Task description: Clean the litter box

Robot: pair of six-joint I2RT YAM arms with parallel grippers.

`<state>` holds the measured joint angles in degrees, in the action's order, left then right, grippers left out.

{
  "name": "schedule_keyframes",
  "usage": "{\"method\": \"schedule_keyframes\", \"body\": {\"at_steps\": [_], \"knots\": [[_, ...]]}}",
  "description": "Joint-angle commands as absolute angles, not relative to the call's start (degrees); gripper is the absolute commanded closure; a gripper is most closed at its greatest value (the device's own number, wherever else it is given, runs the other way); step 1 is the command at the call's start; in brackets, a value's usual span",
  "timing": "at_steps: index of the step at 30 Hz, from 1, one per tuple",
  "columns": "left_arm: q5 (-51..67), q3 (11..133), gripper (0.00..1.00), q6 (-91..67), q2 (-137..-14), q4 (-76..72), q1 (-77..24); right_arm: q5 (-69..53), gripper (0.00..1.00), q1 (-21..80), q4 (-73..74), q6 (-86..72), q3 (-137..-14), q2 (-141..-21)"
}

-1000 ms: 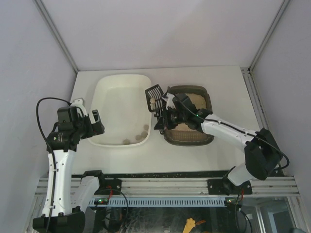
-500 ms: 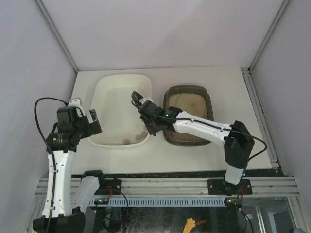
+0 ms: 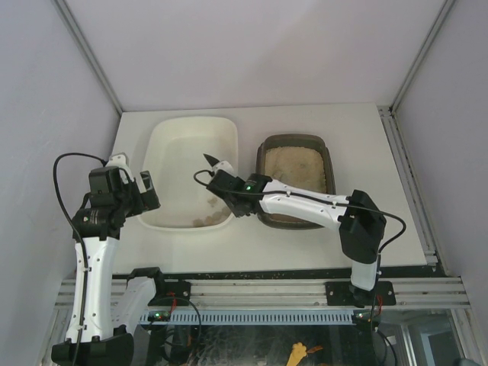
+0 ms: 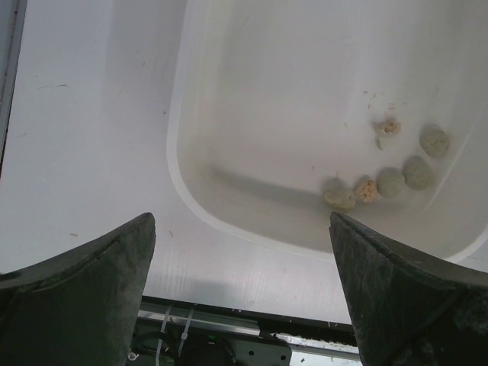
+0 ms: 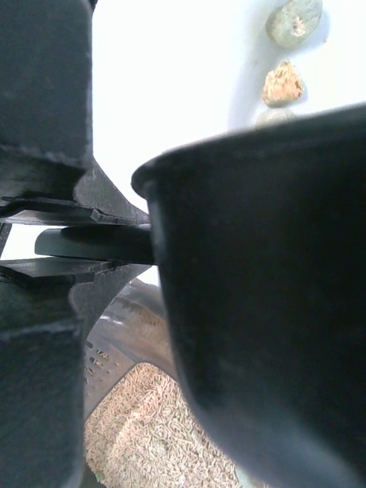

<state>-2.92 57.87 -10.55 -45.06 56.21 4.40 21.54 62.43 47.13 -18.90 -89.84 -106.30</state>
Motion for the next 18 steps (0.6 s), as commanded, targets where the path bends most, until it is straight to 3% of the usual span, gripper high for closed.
{"method": "schedule_keyframes", "body": {"at_steps": [1, 5, 9, 18], "knots": [[-3.7, 58.2, 0.0, -11.4, -44.4, 54.2, 4.3, 24.2, 1.0, 63.0, 46.6, -17.4, -92.3, -104.8], [-5.3, 59.6, 0.0, -11.0, -44.7, 53.6, 4.2, 21.8, 1.0, 62.4, 44.0, -17.2, -90.3, -101.5], [-1.7, 61.7, 0.0, -11.5, -46.6, 52.0, 3.9, 11.9, 1.0, 57.9, 40.0, -19.9, -85.3, -94.6], [3.9, 69.6, 0.0, -15.5, -60.1, 41.4, -9.5, -9.5, 1.0, 30.8, 43.1, -25.3, -63.4, -72.1]]}}
